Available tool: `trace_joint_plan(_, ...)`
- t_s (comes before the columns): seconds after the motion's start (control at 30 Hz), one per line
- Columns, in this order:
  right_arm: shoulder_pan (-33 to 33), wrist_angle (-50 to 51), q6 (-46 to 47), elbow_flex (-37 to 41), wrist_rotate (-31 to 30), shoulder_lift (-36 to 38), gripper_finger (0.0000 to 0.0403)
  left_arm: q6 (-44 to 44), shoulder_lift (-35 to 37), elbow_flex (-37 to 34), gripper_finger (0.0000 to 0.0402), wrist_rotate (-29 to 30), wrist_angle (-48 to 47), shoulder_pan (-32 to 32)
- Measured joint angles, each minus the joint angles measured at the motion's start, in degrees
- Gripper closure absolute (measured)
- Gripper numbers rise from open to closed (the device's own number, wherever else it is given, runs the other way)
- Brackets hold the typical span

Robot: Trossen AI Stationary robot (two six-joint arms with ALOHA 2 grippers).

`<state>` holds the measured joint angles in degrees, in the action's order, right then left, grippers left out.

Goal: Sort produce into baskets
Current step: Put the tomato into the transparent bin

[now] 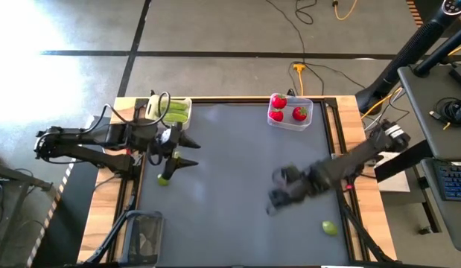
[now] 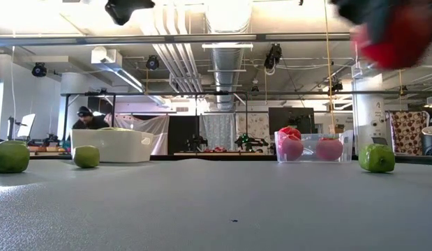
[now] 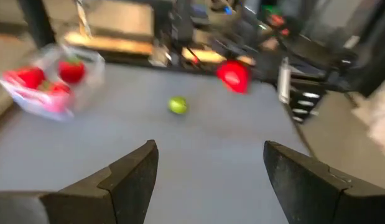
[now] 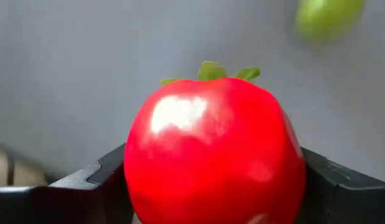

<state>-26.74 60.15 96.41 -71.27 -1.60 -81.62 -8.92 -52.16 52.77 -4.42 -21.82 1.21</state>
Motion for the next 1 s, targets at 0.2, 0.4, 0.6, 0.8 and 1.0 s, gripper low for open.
trace_joint_plan(0.2,18.63,-3.70,-17.59,4.31,-14.50,3.92,0.0113,-7.98,1.31,2.52,0.0128,-7.07,-1.60,-0.02)
trace_joint_plan(0.4,44.19,-13.89,-28.80,11.93,-17.16,5.28,0.0113,-8.41,2.24,6.59,0.0128,-9.87,-0.71,1.92)
trace_joint_plan(0.6,61.29,-23.17,-30.99,16.38,-18.65,3.58,0.0113,-7.73,2.48,5.98,0.0128,-9.50,-1.00,2.39)
trace_joint_plan(0.8,64.78,-26.22,-28.56,18.01,-15.68,1.43,0.0108,-13.57,2.27,4.08,0.0128,-7.99,-2.18,2.43)
trace_joint_plan(1.0,65.58,-26.12,-28.45,18.16,-14.39,-1.68,0.0070,-14.67,1.39,4.04,0.0128,-6.68,-7.77,2.43)
